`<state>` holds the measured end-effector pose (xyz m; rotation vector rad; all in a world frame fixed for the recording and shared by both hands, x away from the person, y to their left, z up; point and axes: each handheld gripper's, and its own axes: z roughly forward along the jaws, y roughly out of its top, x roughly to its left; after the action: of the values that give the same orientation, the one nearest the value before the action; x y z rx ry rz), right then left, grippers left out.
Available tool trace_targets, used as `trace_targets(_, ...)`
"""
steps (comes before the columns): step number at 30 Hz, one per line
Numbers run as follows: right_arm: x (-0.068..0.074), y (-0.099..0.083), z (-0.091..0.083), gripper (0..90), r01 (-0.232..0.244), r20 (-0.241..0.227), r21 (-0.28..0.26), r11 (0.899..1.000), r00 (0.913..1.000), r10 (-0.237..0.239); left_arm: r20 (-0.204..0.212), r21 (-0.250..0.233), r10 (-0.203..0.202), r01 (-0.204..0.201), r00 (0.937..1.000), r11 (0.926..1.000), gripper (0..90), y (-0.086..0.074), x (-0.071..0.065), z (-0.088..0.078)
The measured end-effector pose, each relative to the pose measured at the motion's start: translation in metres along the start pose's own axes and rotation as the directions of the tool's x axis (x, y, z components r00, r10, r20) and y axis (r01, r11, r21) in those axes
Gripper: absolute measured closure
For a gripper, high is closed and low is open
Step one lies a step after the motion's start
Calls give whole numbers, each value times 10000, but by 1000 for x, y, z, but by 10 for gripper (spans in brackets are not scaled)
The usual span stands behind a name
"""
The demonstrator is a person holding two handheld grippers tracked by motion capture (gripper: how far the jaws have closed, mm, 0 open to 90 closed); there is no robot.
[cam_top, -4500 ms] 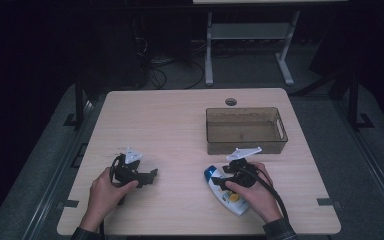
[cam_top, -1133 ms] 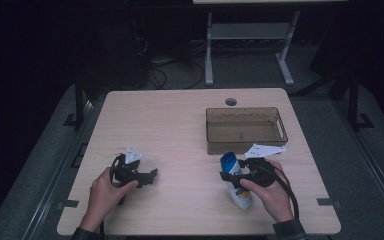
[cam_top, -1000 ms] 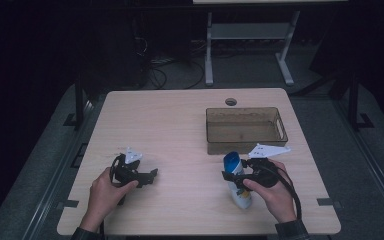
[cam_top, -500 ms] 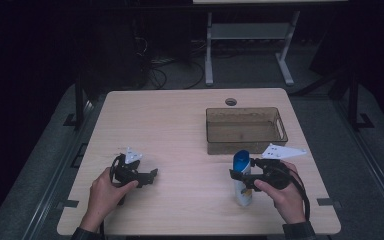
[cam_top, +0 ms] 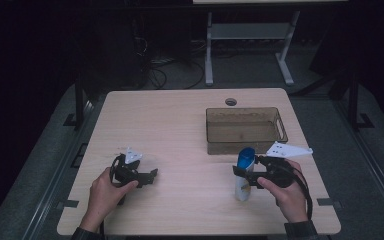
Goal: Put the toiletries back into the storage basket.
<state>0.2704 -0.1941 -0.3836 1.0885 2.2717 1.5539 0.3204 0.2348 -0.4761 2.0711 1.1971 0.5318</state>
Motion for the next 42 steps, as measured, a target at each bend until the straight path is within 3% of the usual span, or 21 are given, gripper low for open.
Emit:
trace_targets(19,-3,21,-6,350,224,265,-618,9978,9994,-208,2,5,-7,7,10000,10000,129,0,0,0)
trace_targets(42,-10,54,1,350,494,665,-1408,9888,9970,-403,16,5,-32,32,10000,10000,129,0,0,0)
